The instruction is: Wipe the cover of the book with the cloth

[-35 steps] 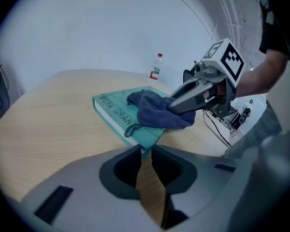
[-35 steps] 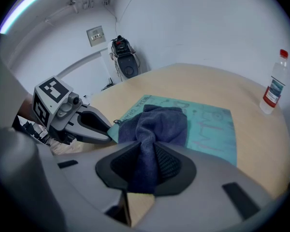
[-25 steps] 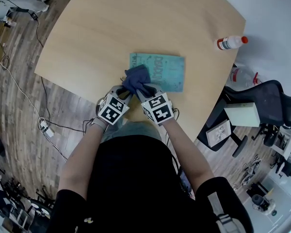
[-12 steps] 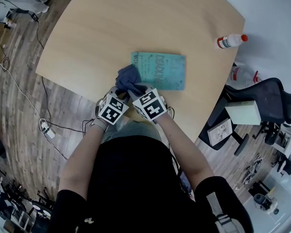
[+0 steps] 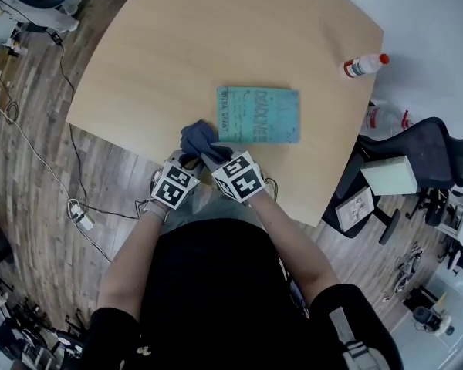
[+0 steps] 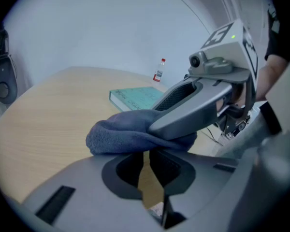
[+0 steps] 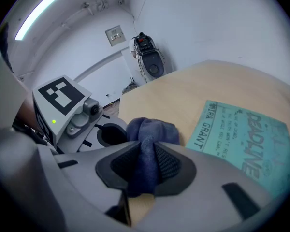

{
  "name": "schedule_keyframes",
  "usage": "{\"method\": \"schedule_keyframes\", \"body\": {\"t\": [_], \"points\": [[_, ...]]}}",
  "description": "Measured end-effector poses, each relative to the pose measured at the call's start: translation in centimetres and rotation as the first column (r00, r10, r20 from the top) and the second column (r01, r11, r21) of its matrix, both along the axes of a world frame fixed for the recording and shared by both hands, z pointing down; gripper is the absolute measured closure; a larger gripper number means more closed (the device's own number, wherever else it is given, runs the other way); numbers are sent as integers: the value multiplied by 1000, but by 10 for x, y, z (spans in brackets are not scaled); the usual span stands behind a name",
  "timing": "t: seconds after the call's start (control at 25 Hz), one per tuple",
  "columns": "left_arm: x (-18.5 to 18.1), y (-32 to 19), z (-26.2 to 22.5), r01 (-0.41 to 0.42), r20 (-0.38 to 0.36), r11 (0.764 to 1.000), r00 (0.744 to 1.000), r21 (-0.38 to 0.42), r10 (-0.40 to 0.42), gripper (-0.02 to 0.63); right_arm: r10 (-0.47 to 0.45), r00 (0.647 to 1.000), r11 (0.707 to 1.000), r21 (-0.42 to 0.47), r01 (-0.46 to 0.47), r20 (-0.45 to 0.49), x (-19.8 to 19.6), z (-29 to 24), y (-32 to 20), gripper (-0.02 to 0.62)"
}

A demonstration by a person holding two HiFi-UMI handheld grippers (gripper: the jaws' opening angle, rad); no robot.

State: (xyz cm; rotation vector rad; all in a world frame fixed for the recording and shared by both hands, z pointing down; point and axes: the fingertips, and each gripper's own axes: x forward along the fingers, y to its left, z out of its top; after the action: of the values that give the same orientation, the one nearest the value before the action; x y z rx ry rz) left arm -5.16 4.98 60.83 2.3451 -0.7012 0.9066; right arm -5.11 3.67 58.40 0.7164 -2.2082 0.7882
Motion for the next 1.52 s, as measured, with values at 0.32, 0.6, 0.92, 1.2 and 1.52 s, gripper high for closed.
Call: {"method": "schedule_keyframes", "body": {"t": [0.32,0.6,0.92,1.2,1.52], "points": [[-38,7,-63,69,-105,993,993,99,-59,566,99,991,987,118,-109,91,2,-60,-3,500],[-68,-9,-147,241,-258,953,947,184,-190,574,120,977,960,230,-159,174,12,-139,-14,500],[-97,-31,-252,481,-506,845,802,234,-317,580,111,959,910,361,-203,259,23,-225,-22,500],[-100,-30,-326,482,-522,790,816,379,-247,583,68,945,854,471,-220,319,24,-297,-29,500],[-98,-23,-363,477,-561,768,806,427,-188,584,20,948,820,537,-196,316,13,-330,-30,500]]}}
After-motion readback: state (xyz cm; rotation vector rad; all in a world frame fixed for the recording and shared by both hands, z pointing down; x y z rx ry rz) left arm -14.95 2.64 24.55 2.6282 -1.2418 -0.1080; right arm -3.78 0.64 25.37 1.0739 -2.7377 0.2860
